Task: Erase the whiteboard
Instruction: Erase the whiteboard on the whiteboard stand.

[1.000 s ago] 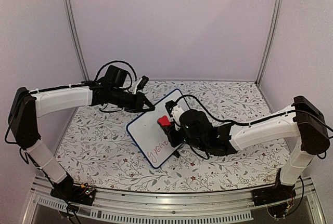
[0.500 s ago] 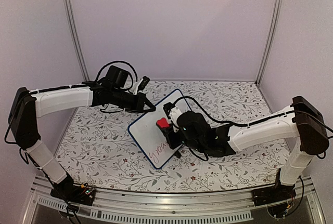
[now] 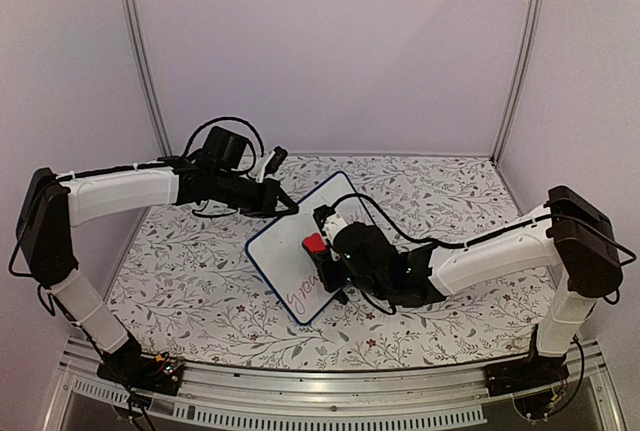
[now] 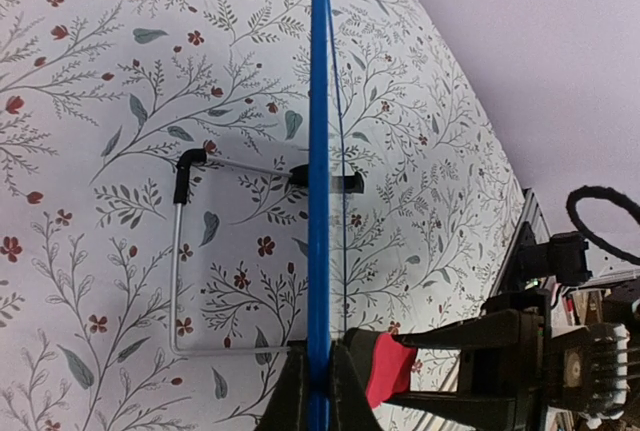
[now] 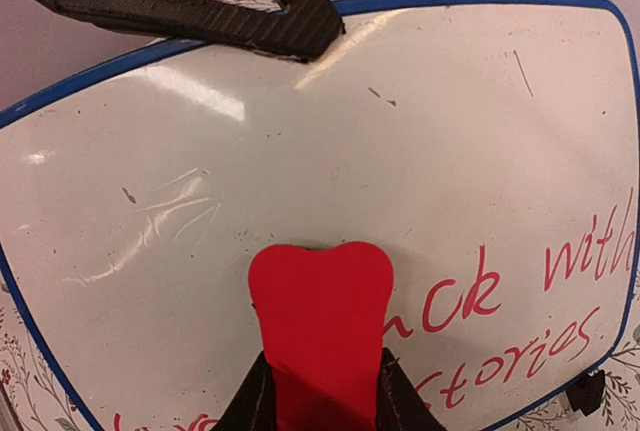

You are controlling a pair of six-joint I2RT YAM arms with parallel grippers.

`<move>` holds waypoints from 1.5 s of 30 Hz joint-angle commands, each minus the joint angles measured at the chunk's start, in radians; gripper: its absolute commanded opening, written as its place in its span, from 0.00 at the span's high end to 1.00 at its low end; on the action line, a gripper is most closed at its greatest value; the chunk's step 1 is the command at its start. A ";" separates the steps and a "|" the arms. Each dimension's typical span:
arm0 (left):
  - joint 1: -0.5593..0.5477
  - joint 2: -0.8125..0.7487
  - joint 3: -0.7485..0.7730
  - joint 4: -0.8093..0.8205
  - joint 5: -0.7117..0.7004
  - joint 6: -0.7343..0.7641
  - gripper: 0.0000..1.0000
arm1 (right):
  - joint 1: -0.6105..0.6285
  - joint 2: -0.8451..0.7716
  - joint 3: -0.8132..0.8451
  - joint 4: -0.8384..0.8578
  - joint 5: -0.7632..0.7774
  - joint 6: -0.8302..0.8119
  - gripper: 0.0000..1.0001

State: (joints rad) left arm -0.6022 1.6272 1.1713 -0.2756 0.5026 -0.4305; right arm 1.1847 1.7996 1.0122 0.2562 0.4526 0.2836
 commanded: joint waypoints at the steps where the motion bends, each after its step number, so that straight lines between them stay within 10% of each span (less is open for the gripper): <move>1: -0.021 -0.023 -0.004 0.013 0.022 0.010 1.00 | 0.004 0.036 -0.019 -0.032 0.002 0.024 0.77; 45: -0.023 -0.017 -0.008 0.021 0.024 0.016 1.00 | -0.047 -0.040 -0.081 0.028 -0.008 0.047 0.79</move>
State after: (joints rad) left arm -0.6022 1.6272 1.1702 -0.2737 0.4969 -0.4225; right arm 1.1744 1.7718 0.8841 0.2977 0.4351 0.3500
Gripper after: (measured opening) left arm 0.028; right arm 0.262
